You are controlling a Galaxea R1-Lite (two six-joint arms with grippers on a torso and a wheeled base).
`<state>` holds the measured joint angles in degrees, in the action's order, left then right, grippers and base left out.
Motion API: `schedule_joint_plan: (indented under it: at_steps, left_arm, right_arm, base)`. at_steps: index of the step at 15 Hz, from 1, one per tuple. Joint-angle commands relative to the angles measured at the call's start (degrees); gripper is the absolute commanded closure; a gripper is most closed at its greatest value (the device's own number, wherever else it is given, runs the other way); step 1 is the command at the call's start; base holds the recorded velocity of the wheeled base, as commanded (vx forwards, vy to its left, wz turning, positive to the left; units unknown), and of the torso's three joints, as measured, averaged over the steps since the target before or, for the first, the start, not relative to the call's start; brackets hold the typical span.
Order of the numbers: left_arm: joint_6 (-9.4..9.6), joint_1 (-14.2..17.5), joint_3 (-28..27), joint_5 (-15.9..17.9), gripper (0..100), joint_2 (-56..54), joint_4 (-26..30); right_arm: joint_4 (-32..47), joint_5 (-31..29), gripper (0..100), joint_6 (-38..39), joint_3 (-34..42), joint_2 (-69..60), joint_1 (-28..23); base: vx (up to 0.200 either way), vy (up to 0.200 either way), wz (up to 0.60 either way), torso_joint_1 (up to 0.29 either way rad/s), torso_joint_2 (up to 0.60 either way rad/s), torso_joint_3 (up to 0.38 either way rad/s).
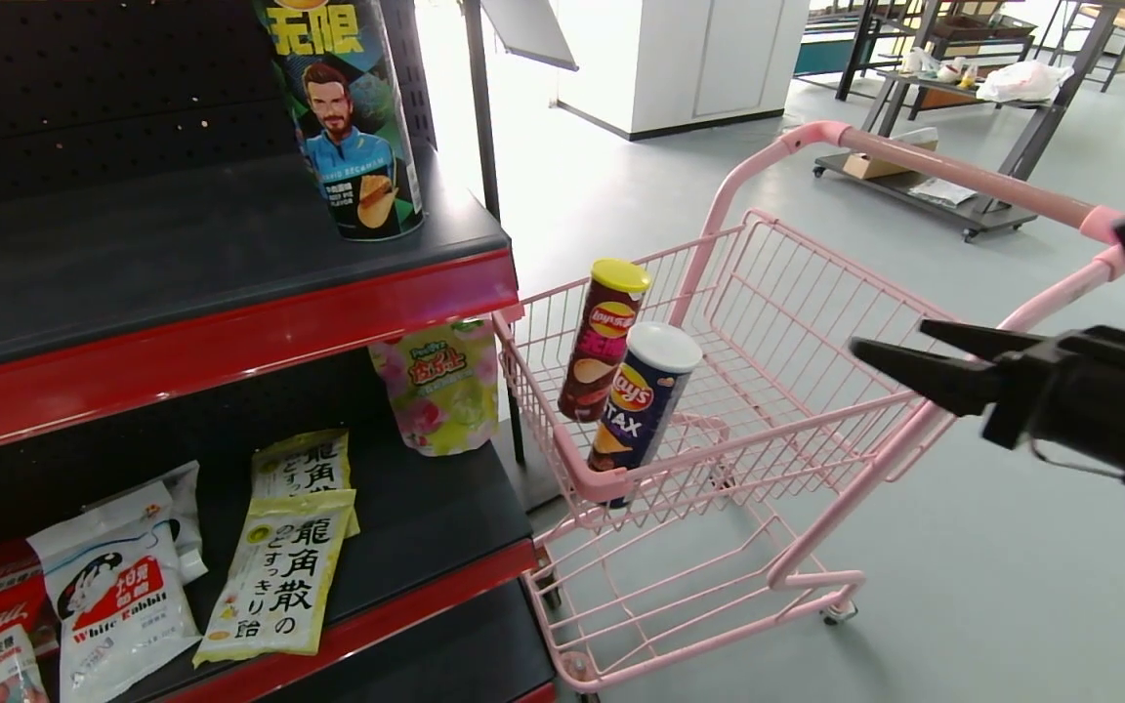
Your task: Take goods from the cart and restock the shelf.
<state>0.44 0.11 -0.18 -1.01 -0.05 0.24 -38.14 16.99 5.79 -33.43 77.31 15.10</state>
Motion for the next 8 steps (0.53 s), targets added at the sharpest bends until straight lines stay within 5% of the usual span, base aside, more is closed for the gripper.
schedule_joint_plan:
  at_steps: [1,8]
  left_arm:
    - [0.0,0.1,0.0,0.0,0,0.0,0.0]
    - [0.0,0.0,0.0,0.0,0,0.0,0.0]
  right_arm:
    - [-4.0,0.9,0,1.2,-2.2,15.6,7.0]
    - [-4.1,1.9,0,1.2,-8.0,24.4,9.5]
  base:
    - [0.0,0.0,0.0,0.0,0.0,0.0]
    - [0.0,0.0,0.0,0.0,0.0,0.0]
